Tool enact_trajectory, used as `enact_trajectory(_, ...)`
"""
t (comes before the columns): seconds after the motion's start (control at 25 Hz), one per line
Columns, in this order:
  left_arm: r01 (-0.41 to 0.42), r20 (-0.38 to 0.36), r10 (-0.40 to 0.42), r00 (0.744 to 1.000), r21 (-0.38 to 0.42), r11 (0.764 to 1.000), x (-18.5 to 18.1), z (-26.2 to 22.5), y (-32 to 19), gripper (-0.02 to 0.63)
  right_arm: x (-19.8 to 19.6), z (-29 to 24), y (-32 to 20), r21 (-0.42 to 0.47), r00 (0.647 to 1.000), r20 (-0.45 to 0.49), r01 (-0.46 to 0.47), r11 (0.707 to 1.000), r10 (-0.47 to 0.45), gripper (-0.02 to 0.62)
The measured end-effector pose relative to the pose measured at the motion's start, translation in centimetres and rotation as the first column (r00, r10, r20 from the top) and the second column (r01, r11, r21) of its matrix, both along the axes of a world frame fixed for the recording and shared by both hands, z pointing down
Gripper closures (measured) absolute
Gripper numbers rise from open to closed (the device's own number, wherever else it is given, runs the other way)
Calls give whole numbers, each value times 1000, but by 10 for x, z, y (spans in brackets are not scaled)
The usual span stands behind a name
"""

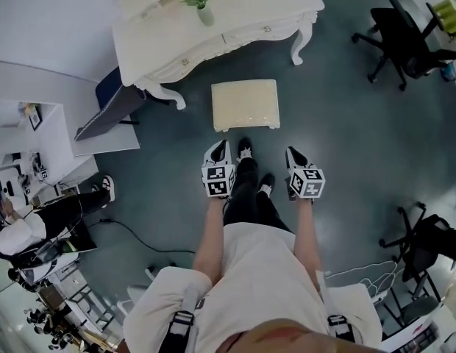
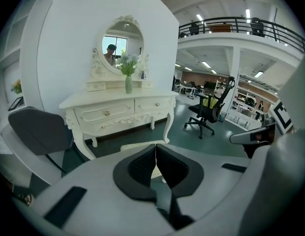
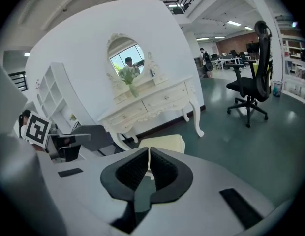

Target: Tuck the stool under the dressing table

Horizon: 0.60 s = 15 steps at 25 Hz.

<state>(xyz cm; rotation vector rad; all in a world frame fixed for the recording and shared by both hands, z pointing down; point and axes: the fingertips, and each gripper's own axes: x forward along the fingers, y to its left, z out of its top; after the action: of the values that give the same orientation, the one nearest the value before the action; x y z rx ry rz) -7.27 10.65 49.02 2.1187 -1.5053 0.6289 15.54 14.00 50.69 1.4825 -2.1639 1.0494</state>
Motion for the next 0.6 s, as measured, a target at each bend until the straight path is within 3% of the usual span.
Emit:
enact_trajectory(0.28, -21, -62, 14, 998, -110, 994, -15, 74, -13, 591, -18, 60, -31, -82, 996, -48, 65, 995, -69, 549)
enact_trajectory(0.44, -42, -56, 34, 998, -153, 987, -15, 114, -23, 591, -18, 90, -47, -86, 999, -25, 28, 996, -30, 549)
enact_trajectory(0.6, -69, -58, 59, 997, -184, 980, -15, 153, -41, 591, -13, 127, -57, -106, 998, -63, 21, 994, -28, 549)
